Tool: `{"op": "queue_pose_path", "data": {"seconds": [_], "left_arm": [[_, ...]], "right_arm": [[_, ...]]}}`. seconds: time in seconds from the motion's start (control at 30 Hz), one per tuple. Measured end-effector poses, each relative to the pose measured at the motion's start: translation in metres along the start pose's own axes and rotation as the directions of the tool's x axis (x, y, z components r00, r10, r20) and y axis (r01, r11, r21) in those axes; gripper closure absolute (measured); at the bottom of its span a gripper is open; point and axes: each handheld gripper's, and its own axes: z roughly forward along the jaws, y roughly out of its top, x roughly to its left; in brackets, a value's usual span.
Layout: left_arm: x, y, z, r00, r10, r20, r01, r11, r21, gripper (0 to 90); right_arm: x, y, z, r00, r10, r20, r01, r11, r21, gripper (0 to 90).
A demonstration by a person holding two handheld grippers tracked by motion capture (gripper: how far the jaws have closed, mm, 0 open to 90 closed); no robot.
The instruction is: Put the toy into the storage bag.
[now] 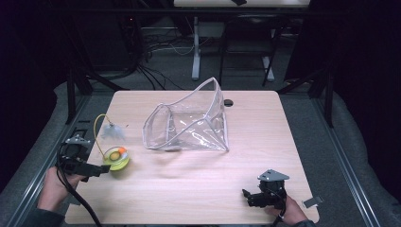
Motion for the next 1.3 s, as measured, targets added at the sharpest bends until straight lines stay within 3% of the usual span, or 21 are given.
{"op": "queue_pose_path", "data": {"seconds": [0.27,0.37,0.53,0.83,0.87,0.93,1.1,1.3], "left_arm": [[0.004,0.024,-0.005,0.9992,0.034,-0.023,-0.034,0.9994,0.008,0.1],[0.006,0.034,-0.008,0.9993,0.031,-0.021,-0.031,0.9994,-0.013,0.4],[0.008,0.046,-0.014,0.9976,0.055,-0.042,-0.055,0.9984,-0.009,5.5],[0.015,0.061,-0.02,0.996,0.067,-0.058,-0.068,0.9977,-0.001,28.4],[0.015,0.063,-0.02,0.9955,0.072,-0.062,-0.071,0.9974,0.005,35.2],[0.015,0.064,-0.02,0.9952,0.075,-0.063,-0.075,0.9972,0.009,36.5],[0.017,0.069,-0.02,0.9941,0.087,-0.065,-0.085,0.9959,0.031,52.8],[0.018,0.073,-0.018,0.9939,0.09,-0.063,-0.087,0.9952,0.044,64.5]], "right_arm": [[0.0,0.0,0.0,1.0,0.004,-0.003,-0.004,1.0,-0.004,0.0],[0.0,0.0,0.0,1.0,0.001,-0.003,-0.001,1.0,-0.002,0.0],[0.001,0.0,0.0,1.0,0.005,0.001,-0.005,1.0,-0.001,0.0],[0.0,0.0,0.0,1.0,0.002,0.001,-0.002,1.0,-0.001,0.0],[0.0,0.0,0.0,1.0,0.002,0.001,-0.002,1.0,0.0,0.0],[0.0,0.0,0.0,1.0,0.002,0.001,-0.002,1.0,0.0,0.0],[0.0,0.0,0.0,1.0,0.002,0.0,-0.002,1.0,0.0,0.0],[0.0,0.0,0.0,1.0,0.003,-0.002,-0.003,1.0,-0.003,0.0]]}}
